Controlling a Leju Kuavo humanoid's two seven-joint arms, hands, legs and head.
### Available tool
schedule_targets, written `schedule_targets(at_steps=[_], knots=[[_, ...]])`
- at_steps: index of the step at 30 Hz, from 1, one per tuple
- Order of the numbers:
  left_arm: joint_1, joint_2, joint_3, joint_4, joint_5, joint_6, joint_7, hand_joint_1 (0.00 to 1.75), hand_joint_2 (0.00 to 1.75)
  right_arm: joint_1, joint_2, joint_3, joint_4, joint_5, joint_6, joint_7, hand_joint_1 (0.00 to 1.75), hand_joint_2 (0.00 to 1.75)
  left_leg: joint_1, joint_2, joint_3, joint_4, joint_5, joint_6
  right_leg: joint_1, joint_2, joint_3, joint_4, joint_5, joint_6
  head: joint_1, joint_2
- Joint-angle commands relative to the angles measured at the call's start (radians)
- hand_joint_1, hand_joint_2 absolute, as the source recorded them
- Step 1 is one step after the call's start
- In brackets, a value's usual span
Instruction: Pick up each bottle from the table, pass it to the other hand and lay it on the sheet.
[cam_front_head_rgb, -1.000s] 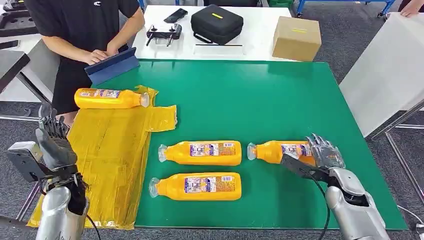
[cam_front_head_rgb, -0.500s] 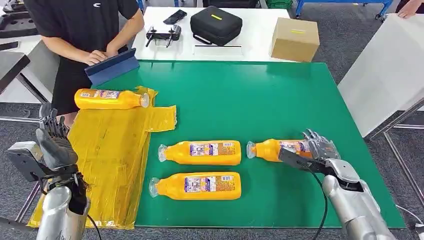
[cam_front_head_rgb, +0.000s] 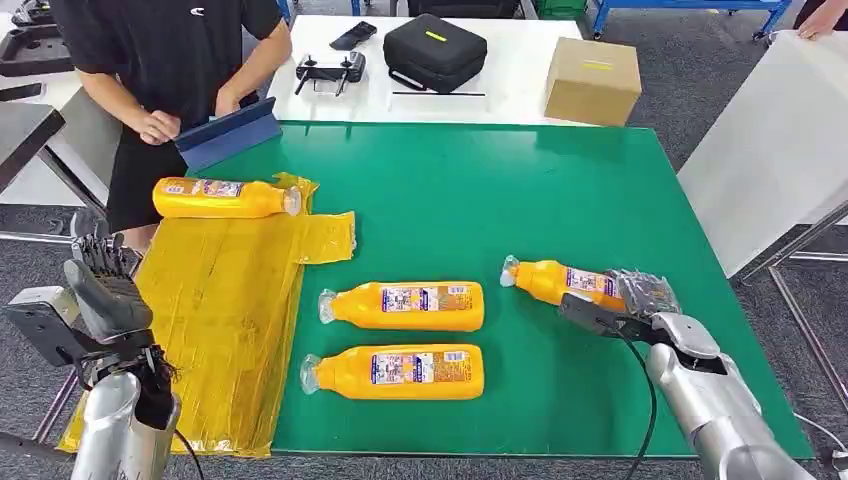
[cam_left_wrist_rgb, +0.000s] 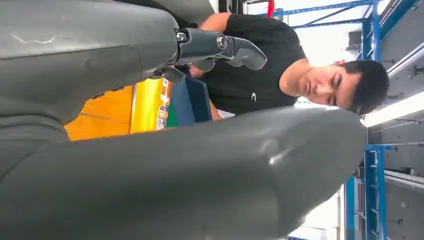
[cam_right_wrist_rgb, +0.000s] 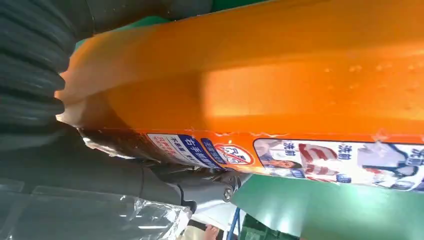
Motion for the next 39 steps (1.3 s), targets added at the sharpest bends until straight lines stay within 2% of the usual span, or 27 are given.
schedule_targets(at_steps=[1,10,18,25,35,39], knots=[[-0.039,0.027,-0.014,0.065,0.004,0.002,-0.001,0.00,0.00,0.015,-0.008,0.063,0.082,-0.018,0.003,0.003,1.75,1.75,0.002,-0.002,0.002,-0.001,-0.001,-0.004,0.002,-0.003,0.004,-0.002,-0.001,-0.003,0.000,0.000],[-0.027,0.025,-0.006,0.043,0.002,0.000,-0.002,0.00,0.00,0.018,0.019,0.072,0.027,-0.033,-0.018,0.001,1.75,1.75,0.002,-0.001,0.002,-0.001,-0.001,-0.004,0.001,-0.001,0.003,-0.001,0.000,-0.003,0.000,0.000],[0.006,0.019,0.000,0.004,-0.006,0.003,0.013,0.00,0.00,0.087,0.043,0.055,-0.299,-0.167,-0.016,-0.033,1.75,1.75,0.001,0.002,-0.001,0.000,-0.001,-0.003,0.001,0.001,0.000,0.000,0.000,-0.002,0.000,0.000],[0.023,0.010,-0.013,-0.025,-0.022,0.004,0.022,0.00,0.00,0.084,0.088,0.034,-0.499,-0.246,0.011,-0.025,1.75,1.75,0.000,0.005,-0.003,0.001,-0.002,-0.004,0.000,0.004,-0.003,0.002,-0.001,-0.002,0.000,0.000],[0.026,0.008,-0.018,-0.026,-0.025,0.004,0.023,0.00,0.00,0.067,0.108,0.027,-0.515,-0.256,0.008,-0.030,1.75,1.75,0.000,0.001,-0.005,0.000,-0.001,-0.003,0.000,0.001,-0.004,0.001,-0.001,-0.002,0.000,0.000],[-0.002,0.004,-0.033,-0.010,-0.036,0.003,0.039,0.00,0.00,-0.011,0.138,0.024,-0.527,-0.281,0.006,-0.036,1.75,1.75,0.000,0.002,-0.007,0.000,0.000,-0.003,0.000,0.002,-0.007,0.002,0.000,-0.001,0.000,0.000]])
